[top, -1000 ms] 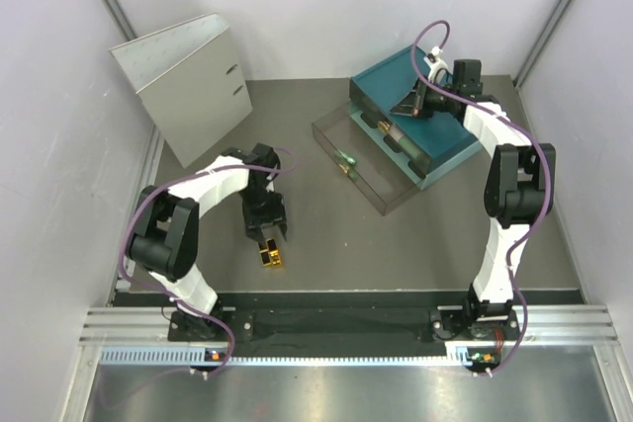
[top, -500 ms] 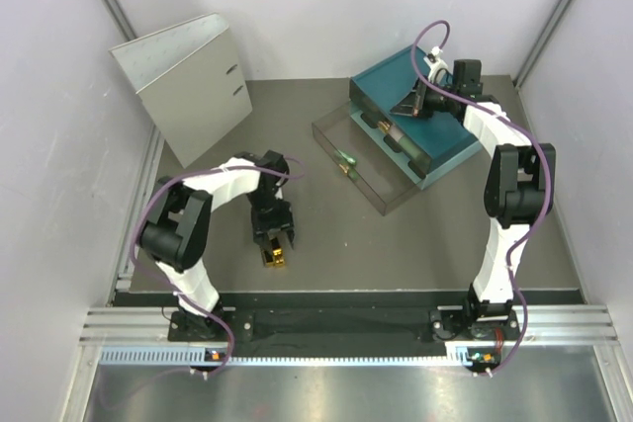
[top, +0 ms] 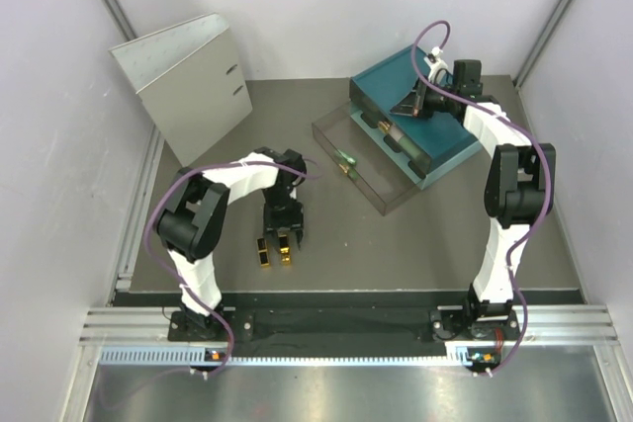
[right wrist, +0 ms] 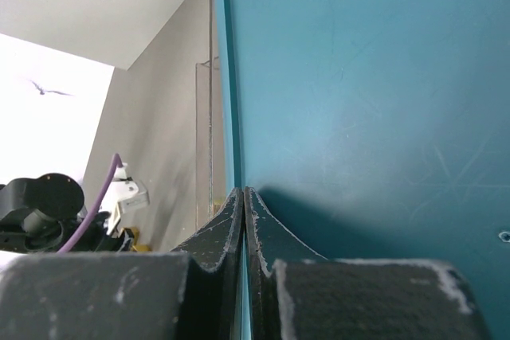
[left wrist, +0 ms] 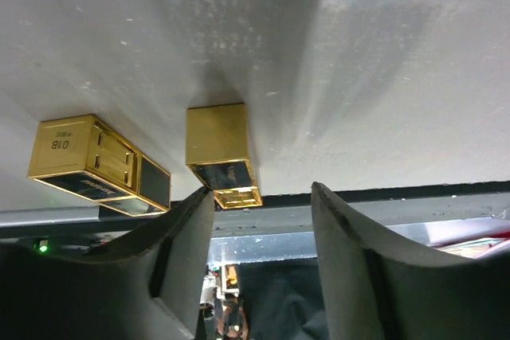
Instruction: Organize the makeup
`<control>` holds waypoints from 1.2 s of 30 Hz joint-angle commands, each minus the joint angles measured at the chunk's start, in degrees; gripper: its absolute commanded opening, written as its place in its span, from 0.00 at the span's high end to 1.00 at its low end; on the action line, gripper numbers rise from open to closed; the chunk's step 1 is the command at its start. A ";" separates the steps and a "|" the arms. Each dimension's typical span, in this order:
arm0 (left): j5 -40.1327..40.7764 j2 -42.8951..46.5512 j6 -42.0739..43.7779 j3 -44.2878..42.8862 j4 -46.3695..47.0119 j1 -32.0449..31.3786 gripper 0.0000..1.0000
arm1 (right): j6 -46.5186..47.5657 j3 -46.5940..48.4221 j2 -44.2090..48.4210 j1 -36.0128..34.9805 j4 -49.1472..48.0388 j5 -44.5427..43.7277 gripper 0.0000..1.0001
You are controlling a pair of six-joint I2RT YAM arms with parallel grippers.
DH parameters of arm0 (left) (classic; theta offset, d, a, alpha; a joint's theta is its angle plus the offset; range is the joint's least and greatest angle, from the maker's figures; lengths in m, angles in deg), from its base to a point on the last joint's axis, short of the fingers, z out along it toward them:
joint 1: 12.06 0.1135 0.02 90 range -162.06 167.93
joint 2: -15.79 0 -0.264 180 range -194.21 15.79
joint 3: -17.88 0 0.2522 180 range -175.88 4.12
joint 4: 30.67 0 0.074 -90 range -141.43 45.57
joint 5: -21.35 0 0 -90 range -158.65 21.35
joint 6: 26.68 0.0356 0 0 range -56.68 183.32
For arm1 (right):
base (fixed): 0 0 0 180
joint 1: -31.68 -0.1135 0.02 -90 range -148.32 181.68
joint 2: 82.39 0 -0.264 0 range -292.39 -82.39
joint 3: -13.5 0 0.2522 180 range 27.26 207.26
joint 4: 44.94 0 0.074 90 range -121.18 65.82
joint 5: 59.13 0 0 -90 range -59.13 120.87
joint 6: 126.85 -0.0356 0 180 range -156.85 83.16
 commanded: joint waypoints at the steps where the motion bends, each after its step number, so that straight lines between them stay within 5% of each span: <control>1: 3.71 -4.22 1.49 1.86 5.16 -1.05 0.47 | 5.62 -6.37 -8.39 1.12 15.15 -16.15 1.00; 8: 12.05 -6.94 3.08 0.90 2.44 -2.19 0.62 | 5.54 -6.29 -8.39 1.21 15.06 -16.06 0.99; 12: 12.60 -7.04 3.78 -2.34 2.00 -2.63 1.00 | 5.62 -6.37 -8.39 1.12 15.06 -15.88 0.99; 17: 11.63 -6.68 4.84 -13.31 0.77 -2.63 1.00 | 5.54 -6.29 -8.48 1.12 15.15 -15.97 1.00; 24: 4.34 -13.18 9.67 -42.03 -0.20 -2.63 1.00 | 5.62 -6.02 -8.57 1.21 15.24 -15.88 1.00; 31: -5.59 -22.92 6.60 -57.09 8.77 -2.63 1.00 | 5.63 -6.02 -8.65 1.12 15.33 -15.88 1.00; 36: -14.01 -26.81 1.17 -59.31 16.11 -2.63 0.76 | 5.80 -5.94 -8.74 1.12 15.41 -15.88 1.00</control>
